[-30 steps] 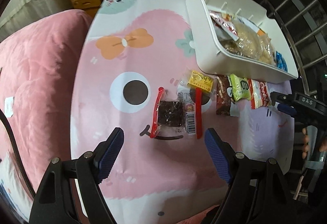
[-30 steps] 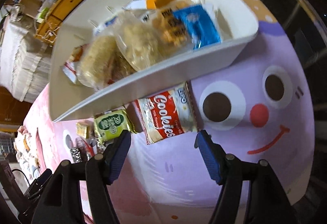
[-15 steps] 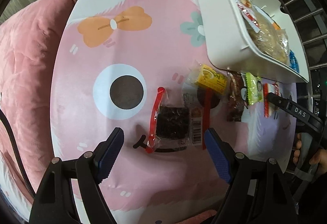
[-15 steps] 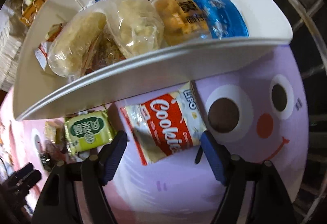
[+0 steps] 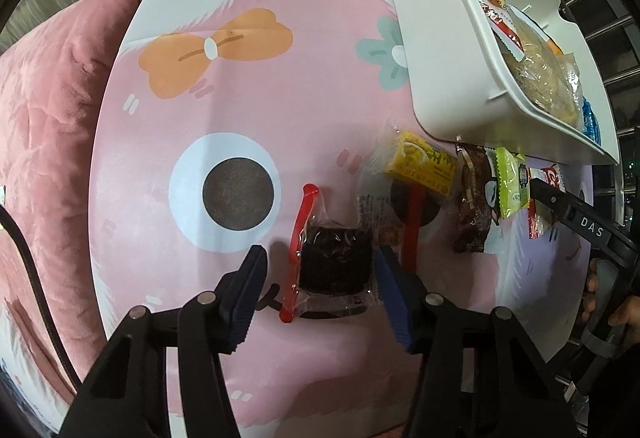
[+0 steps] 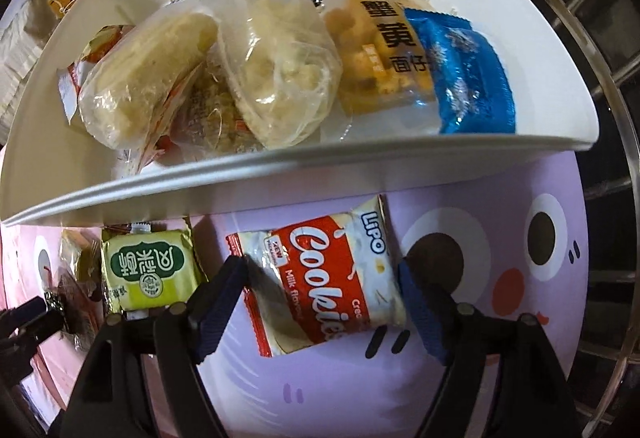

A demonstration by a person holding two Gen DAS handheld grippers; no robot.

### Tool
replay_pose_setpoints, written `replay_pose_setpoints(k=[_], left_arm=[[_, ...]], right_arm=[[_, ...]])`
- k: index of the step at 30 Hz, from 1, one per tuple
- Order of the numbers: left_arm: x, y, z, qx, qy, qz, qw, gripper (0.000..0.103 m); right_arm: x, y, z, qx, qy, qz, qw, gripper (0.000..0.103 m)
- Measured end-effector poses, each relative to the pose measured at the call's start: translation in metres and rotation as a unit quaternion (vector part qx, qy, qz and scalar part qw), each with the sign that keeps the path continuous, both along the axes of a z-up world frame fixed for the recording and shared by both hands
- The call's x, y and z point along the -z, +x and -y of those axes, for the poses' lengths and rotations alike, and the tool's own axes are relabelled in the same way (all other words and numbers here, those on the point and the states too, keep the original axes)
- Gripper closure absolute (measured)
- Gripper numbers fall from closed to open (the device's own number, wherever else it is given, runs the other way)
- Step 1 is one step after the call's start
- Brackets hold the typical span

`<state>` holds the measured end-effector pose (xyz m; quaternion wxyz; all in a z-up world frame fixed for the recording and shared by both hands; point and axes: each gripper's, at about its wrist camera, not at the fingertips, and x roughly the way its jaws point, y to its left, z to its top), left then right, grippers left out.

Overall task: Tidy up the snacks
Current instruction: 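Grasp the red-and-white Lipo Cookies packet with the right tool while the left tool grasps the dark wrapped snack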

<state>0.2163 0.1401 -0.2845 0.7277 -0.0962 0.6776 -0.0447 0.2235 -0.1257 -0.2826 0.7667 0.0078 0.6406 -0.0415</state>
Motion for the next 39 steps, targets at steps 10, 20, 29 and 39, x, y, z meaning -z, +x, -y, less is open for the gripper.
replay_pose_setpoints(k=[10,20,29,39], left_arm=[[0.006,0.002,0.004,0.003,0.002,-0.015,0.9999,0.054],[0.006,-0.001,0.015,0.010,0.021,-0.011,0.9997,0.062],[0.000,-0.011,0.016,-0.011,0.030,0.000,0.9995,0.063],[-0.036,-0.032,0.027,-0.049,0.050,0.023,0.9973,0.063]], right_arm=[[0.007,-0.001,0.010,0.000,0.004,0.003,1.000,0.026],[-0.002,-0.001,0.002,-0.001,0.006,-0.003,1.000,0.047],[-0.002,-0.002,0.006,-0.011,0.022,-0.003,1.000,0.053],[-0.006,-0.008,0.021,-0.029,0.045,-0.015,0.998,0.054]])
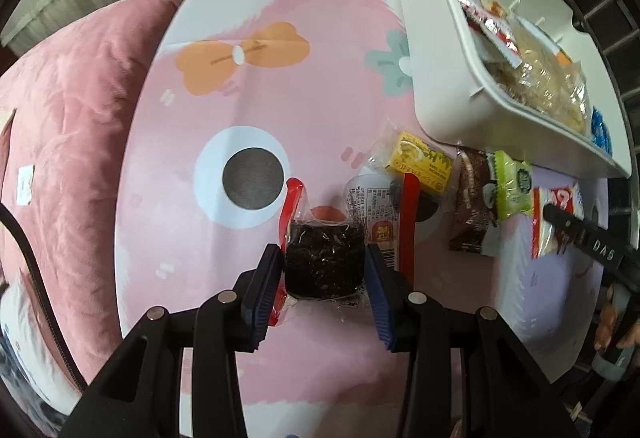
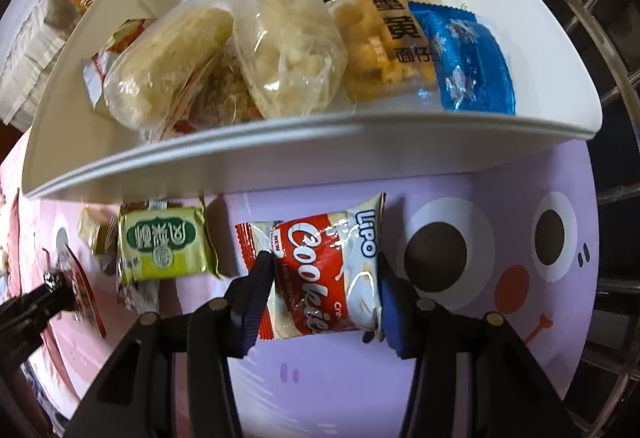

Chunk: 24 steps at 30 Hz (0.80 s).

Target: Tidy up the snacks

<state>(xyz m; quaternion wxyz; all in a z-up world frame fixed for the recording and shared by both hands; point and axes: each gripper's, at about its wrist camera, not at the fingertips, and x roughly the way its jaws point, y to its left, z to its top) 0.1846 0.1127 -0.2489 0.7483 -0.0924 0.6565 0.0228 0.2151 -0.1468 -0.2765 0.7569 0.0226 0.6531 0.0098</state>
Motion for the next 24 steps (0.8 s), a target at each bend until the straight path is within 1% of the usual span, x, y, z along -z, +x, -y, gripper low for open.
replay_pose_setpoints(k=[5,9,13,15,16,19,24], left_arm=[[-0.024,-0.011,0.004,-0.023,0.007,0.014,0.9996,0.063],[-0.041,-0.018,0.011,-0.032,0.011,0.021,0.9992,0.063],[-0.058,-0.024,0.017,-0.038,0.015,0.032,0.9986,0.063],[-0.065,-0.022,0.012,-0.042,0.017,0.036,0.9983,0.063],[-0.067,-0.019,0.006,-0.043,0.017,0.038,0.9982,0.063],[-0.084,-0.015,0.008,-0.038,0.022,0.048,0.9979,0.063],[-0.104,0.000,0.009,-0.025,0.019,0.061,0.9976,0.063]], right_arm=[[-0.005,-0.013,0.010,-0.017,0.017,-0.014,1.000,0.054],[-0.009,-0.029,0.017,-0.031,0.036,-0.024,0.999,0.054],[-0.014,-0.045,0.026,-0.033,0.068,-0.039,0.996,0.054],[-0.017,-0.055,0.028,-0.037,0.084,-0.046,0.995,0.054],[-0.019,-0.060,0.028,-0.042,0.092,-0.050,0.994,0.054],[-0.025,-0.077,0.022,-0.065,0.113,-0.058,0.990,0.054],[-0.044,-0.097,0.004,-0.115,0.135,-0.055,0.983,0.054]])
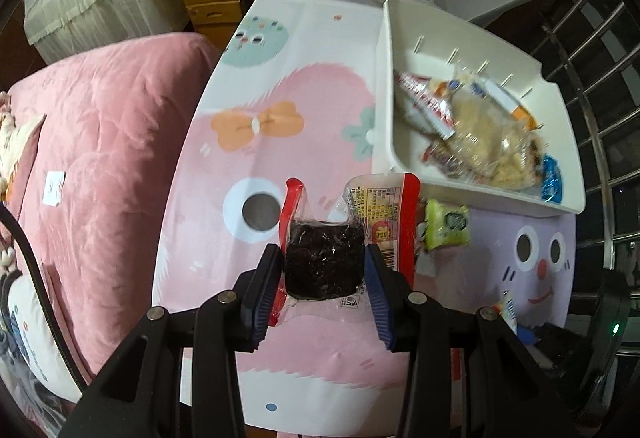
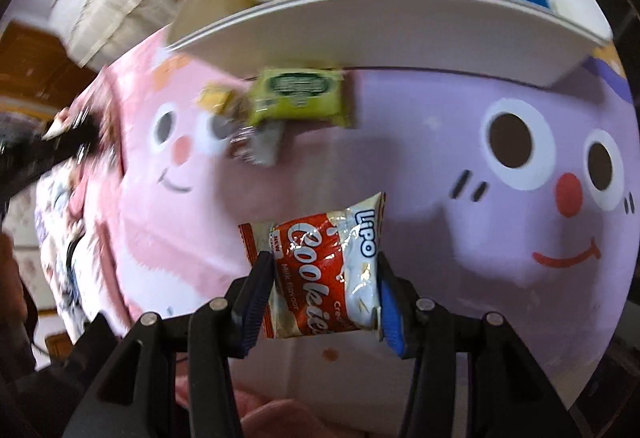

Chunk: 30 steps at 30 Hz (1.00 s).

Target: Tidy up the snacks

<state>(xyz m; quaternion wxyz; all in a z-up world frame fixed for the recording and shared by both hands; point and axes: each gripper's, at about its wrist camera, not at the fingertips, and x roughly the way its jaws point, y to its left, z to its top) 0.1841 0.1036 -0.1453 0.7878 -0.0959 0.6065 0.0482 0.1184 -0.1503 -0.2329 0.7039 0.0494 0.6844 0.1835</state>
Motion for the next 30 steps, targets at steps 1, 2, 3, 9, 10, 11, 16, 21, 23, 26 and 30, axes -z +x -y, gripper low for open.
replay_pose_setpoints(k=[1,2,3,9,10,11,16,21,23,26,30], left_arm=[[-0.005,0.003,0.001,0.004,-0.001,0.002,1.0000,0.063],[-0.010,0.007,0.003,0.008,-0.002,0.003,1.0000,0.063],[-0.015,0.011,0.005,0.013,-0.003,0.005,0.9999,0.063],[-0.045,0.033,0.017,0.041,-0.006,0.026,0.9988,0.062],[-0.048,0.037,0.019,0.043,-0.006,0.027,0.9987,0.062],[-0.053,0.042,0.022,0.049,-0.007,0.030,0.9983,0.062],[-0.065,0.065,0.035,0.066,-0.008,0.041,0.9970,0.062],[-0.066,0.087,0.052,0.085,-0.010,0.042,0.9954,0.062],[-0.062,0.094,0.060,0.095,-0.008,0.038,0.9947,0.062],[-0.056,0.102,0.071,0.105,-0.013,0.035,0.9938,0.062],[-0.050,0.108,0.080,0.112,-0.013,0.037,0.9930,0.060]], right_arm=[[-0.005,-0.001,-0.003,-0.010,0.003,0.005,1.000,0.054],[-0.010,-0.001,-0.005,-0.019,0.005,0.011,1.000,0.054],[-0.015,-0.001,-0.008,-0.026,0.006,0.019,0.999,0.054],[-0.043,0.018,-0.016,-0.043,0.018,0.059,0.997,0.054],[-0.046,0.020,-0.016,-0.045,0.022,0.064,0.997,0.054],[-0.050,0.024,-0.016,-0.045,0.026,0.070,0.996,0.066],[-0.064,0.049,-0.013,-0.031,0.050,0.093,0.994,0.085],[-0.066,0.064,-0.012,-0.024,0.052,0.098,0.994,0.088],[-0.061,0.067,-0.010,-0.018,0.052,0.091,0.994,0.088],[-0.054,0.070,-0.004,-0.009,0.054,0.075,0.996,0.088],[-0.048,0.071,0.004,0.001,0.053,0.063,0.997,0.088]])
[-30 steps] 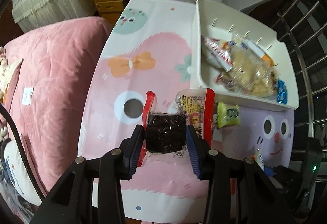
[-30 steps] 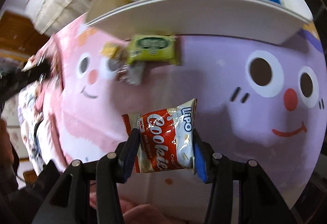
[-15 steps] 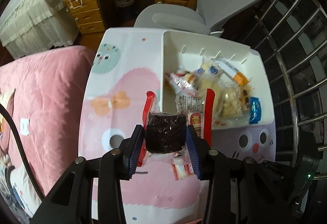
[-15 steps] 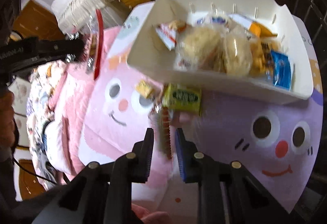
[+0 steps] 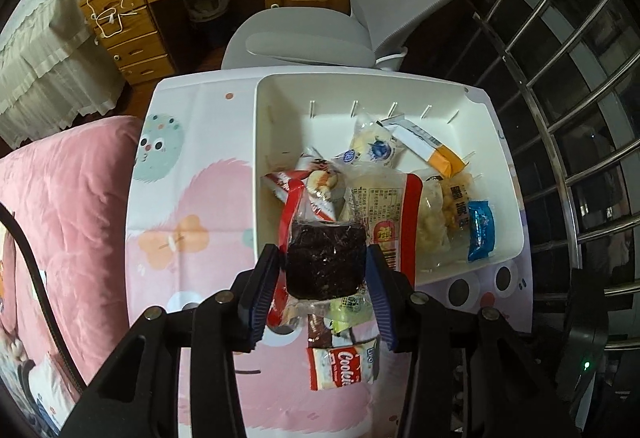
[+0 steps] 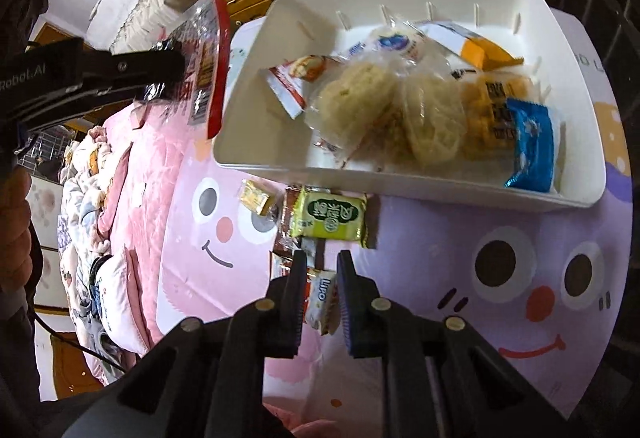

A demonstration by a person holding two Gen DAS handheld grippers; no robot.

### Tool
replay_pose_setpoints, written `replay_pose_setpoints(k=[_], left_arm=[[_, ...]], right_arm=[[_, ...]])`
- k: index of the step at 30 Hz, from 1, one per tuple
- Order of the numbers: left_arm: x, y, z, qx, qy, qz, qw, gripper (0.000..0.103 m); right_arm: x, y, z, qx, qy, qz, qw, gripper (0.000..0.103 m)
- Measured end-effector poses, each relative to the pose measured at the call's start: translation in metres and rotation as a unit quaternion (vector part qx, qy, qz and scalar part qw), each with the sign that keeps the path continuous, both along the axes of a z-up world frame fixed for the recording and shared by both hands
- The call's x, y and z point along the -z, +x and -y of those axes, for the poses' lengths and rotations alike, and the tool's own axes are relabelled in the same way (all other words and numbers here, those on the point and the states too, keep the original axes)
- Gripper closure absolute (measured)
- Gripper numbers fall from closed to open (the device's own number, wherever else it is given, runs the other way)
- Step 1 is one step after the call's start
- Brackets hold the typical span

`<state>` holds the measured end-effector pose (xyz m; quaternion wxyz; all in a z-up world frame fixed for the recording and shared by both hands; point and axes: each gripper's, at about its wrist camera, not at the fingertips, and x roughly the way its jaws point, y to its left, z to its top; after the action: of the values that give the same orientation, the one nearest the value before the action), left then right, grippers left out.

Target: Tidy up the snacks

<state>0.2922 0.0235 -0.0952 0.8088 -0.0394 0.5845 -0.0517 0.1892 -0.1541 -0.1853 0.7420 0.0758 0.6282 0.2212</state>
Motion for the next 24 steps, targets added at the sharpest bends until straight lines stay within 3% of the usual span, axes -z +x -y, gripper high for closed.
replay_pose_setpoints(k=[7,17,24], left_arm=[[-0.005,-0.006,-0.002,0.000,-0.001,0.015,0.9999,0.048],[-0.028,-0.040,-0.030,-0.015,0.034,0.061,0.9975,0.031],[-0.020,-0.062,-0.061,-0.015,0.046,0.055,0.9973,0.025]], right_arm=[[0.006,-0.003,0.006,0.012,0.008,-0.016,1.000,0.088],[0.001,-0.022,-0.003,0.019,0.012,-0.011,1.000,0.088],[0.006,-0.042,-0.012,0.044,-0.009,-0.011,0.999,0.088]])
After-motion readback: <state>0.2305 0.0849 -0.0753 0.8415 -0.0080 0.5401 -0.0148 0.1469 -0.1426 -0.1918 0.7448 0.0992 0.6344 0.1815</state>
